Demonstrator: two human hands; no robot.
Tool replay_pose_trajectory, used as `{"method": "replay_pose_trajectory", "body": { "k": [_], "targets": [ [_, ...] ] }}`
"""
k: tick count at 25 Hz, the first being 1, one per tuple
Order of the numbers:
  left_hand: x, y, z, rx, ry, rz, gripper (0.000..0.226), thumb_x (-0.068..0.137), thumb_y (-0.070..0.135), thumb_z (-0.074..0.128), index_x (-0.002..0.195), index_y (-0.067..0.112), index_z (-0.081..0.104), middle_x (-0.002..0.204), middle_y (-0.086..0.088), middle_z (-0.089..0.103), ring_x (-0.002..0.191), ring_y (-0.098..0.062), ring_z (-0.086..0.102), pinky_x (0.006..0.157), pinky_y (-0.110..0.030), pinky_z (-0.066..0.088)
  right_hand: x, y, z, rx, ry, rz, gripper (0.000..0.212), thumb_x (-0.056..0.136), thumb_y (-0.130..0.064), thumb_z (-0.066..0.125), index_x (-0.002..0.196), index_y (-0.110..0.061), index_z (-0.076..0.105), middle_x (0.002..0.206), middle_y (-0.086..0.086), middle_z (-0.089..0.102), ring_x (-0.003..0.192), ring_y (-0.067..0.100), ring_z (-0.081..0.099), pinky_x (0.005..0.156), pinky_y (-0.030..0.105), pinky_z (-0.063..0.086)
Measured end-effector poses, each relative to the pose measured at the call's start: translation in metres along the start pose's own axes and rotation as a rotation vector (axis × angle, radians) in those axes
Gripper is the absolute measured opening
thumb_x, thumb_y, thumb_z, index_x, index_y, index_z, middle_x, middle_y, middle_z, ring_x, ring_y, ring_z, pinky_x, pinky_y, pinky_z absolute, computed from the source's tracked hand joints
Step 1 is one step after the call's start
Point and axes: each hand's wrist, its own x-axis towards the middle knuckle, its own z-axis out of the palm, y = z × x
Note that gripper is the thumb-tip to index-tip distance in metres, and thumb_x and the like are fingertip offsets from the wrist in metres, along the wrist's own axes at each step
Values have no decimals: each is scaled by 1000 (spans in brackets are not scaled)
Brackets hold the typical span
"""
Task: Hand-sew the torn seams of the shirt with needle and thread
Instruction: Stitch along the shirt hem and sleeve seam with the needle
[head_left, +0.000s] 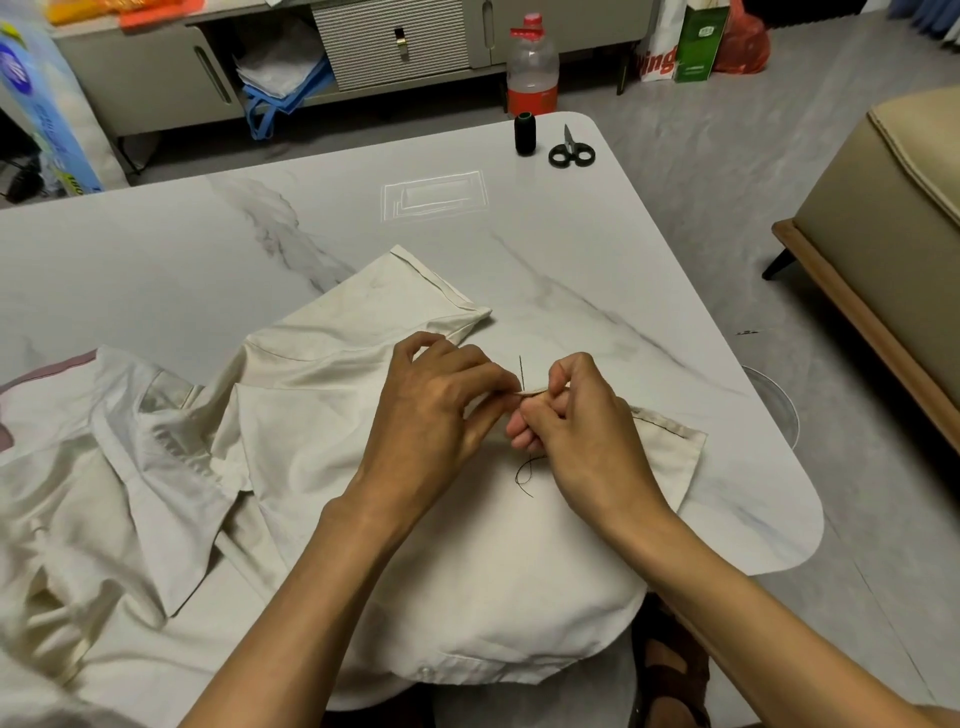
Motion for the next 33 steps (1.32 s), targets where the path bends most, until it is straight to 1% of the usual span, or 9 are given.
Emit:
{"method": "replay_pose_trajectory", "body": {
  "k": [2, 4, 7, 9, 14, 19, 23, 27, 33],
  "targets": [
    [0, -2, -1, -1, 25, -41, 6, 87, 27, 71, 84, 22, 74, 80, 11, 67, 77, -11, 53, 90, -30, 33, -2, -1, -2, -61, -5, -30, 12, 96, -10, 53, 93, -18, 45, 70, 1, 71, 65, 12, 67, 67, 40, 55],
    [0, -3, -2, -5, 42, -68, 8, 88, 28, 71, 85, 22, 75, 81, 11, 67, 80, -12, 54, 88, -27, 32, -3, -3, -9, -351, 77, -129, 4, 99, -28, 50, 98, -24, 51, 71, -4, 71, 72, 18, 68, 68, 41, 52],
    [-1, -4, -4, -33, 58, -92, 11, 88, 31, 70, 85, 22, 75, 81, 11, 67, 84, -12, 54, 88, -25, 32, 1, -12, -27, -666, 304, -253, 16, 99, -35, 47, 95, -26, 60, 78, -6, 70, 80, 26, 63, 71, 39, 48],
    [-2, -4, -6, -46, 61, -84, 9, 87, 30, 71, 85, 21, 75, 81, 10, 67, 85, -12, 54, 89, -26, 32, 10, -14, -38, -556, 304, -221, 16, 95, -31, 55, 88, -26, 68, 83, -9, 68, 82, 18, 60, 71, 35, 45],
    [-3, -4, -6, -41, 64, -40, 5, 84, 25, 75, 84, 21, 74, 82, 11, 68, 85, -13, 54, 91, -27, 32, 18, -11, -32, -350, -9, 0, 11, 84, -29, 69, 79, -26, 78, 85, -12, 73, 88, 10, 65, 86, 40, 51],
    [-5, -6, -5, -40, 69, -20, 6, 83, 27, 76, 84, 20, 75, 82, 12, 68, 85, -11, 50, 90, -26, 31, 17, -12, -23, -187, -100, 65, 10, 81, -21, 73, 72, -22, 78, 72, -6, 73, 78, 13, 67, 74, 33, 52],
    [-5, -4, -8, -85, 51, -84, 4, 83, 25, 77, 83, 23, 74, 83, 16, 69, 82, -7, 44, 85, -22, 30, 21, -14, -23, 31, 56, 12, 15, 90, -13, 64, 78, -15, 72, 77, -8, 74, 74, 3, 66, 72, 16, 48],
    [-8, -4, -15, -224, 10, -159, 8, 82, 14, 80, 81, 18, 73, 79, 17, 66, 69, 0, 51, 65, -14, 35, 25, -20, -32, 447, 109, 60, 15, 102, -10, 47, 93, -5, 58, 81, 5, 74, 76, 18, 72, 76, 25, 59],
    [-19, -5, -21, -260, -61, -171, 12, 81, -1, 77, 83, 10, 72, 69, 20, 60, 60, -2, 59, 60, -8, 38, 19, -21, -26, 376, 71, -24, 15, 99, -3, 53, 103, -6, 67, 72, 2, 69, 72, 14, 68, 76, 22, 57]
  ]
}}
